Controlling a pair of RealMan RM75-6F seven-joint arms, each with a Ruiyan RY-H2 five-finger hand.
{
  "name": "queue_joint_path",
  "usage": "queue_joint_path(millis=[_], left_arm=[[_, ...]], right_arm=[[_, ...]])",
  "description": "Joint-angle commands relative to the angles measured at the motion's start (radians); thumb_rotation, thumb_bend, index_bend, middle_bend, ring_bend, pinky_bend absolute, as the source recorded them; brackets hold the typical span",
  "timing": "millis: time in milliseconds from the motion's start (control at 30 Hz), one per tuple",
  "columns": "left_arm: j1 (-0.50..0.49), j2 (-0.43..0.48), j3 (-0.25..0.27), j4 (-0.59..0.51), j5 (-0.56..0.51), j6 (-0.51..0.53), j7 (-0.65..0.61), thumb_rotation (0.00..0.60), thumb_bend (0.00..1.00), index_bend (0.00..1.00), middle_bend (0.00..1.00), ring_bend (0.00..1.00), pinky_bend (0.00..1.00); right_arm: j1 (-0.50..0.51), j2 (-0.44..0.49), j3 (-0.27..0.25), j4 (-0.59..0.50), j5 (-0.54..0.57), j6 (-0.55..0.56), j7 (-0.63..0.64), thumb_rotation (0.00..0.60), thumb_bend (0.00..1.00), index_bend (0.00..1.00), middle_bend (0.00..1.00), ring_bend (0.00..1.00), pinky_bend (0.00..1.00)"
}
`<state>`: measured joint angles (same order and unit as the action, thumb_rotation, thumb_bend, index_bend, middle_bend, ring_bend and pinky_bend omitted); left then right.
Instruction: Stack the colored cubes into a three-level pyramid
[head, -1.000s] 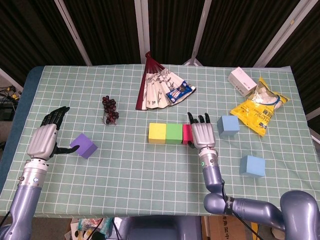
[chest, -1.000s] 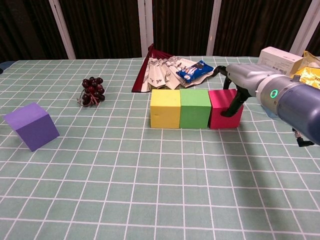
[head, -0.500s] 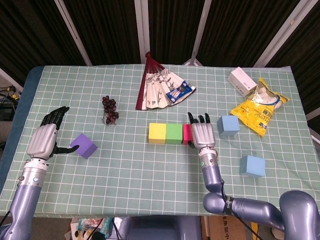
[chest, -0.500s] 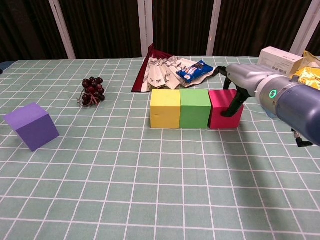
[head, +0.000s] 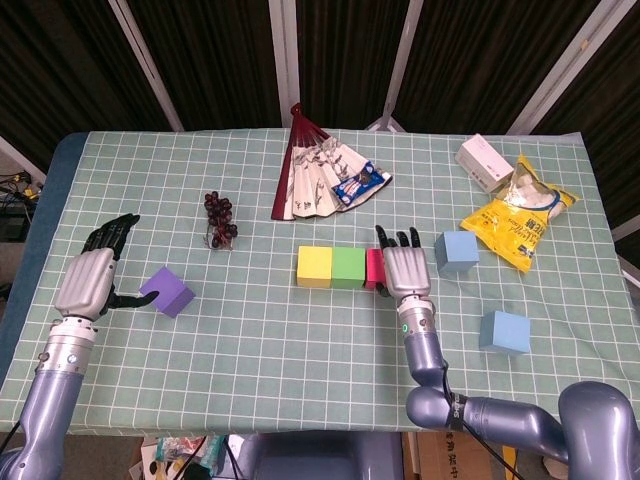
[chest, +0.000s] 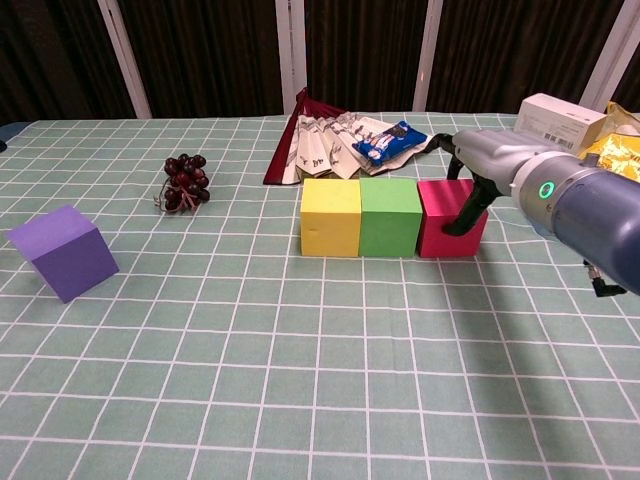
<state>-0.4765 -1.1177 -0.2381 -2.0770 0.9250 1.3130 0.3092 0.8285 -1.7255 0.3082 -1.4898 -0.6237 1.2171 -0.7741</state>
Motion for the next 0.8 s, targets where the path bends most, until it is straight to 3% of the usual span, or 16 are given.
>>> queue_joint_path(millis=[33, 367, 800], left_arm=[[0.0, -0.001, 0.0, 0.0, -0.001, 0.001, 0.001, 0.6, 0.15, 0.0, 0.03, 0.0, 0.0], [-0.001, -0.001, 0.0, 0.001, -0.002, 0.002, 0.002, 0.6, 0.15, 0.0, 0.03, 0.0, 0.0], [-0.001, 0.0, 0.0, -0.001, 0.001, 0.002, -0.001, 0.6, 0.15, 0.0, 0.03, 0.0, 0.0]], right_arm=[[0.001, 0.001, -0.001, -0.003, 0.002, -0.003, -0.002, 0.6, 0.25, 0.0, 0.35, 0.13, 0.0], [0.002, 0.003, -0.005, -0.016, -0.009, -0.006, -0.001, 0.6, 0.25, 0.0, 0.17, 0.04, 0.0], [-0.007, 0.025, -0.008, -0.062, -0.026, 0.022, -0.005, 0.6, 0.25, 0.0, 0.13, 0.01, 0.0]])
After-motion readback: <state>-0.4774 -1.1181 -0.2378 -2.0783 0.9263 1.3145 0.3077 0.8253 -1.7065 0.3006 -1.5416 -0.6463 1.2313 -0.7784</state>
